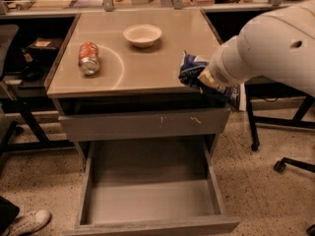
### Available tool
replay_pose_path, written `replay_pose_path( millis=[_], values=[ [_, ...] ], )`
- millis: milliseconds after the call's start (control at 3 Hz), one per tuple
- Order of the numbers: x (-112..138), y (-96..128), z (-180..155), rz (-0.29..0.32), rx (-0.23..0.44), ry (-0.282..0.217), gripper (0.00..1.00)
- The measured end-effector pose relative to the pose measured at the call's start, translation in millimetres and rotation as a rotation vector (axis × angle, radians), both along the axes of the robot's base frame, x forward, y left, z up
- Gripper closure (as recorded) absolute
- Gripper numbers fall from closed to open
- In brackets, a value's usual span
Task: Pick blue chip bag from middle drawer and place on counter
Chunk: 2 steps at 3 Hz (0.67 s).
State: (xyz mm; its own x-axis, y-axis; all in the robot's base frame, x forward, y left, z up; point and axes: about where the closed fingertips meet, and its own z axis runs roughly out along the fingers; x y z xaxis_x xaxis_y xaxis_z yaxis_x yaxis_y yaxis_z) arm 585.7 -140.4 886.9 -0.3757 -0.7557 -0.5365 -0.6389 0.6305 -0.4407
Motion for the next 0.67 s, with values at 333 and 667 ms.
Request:
replay_pose_path(
  millis=[333,667],
  values=[
    [0.2,0.5,-0.3,0.003,-0.005,0.000,1.00],
    [0.3,0.5,-0.4,0.003,-0.004,0.000,1.00]
  ],
)
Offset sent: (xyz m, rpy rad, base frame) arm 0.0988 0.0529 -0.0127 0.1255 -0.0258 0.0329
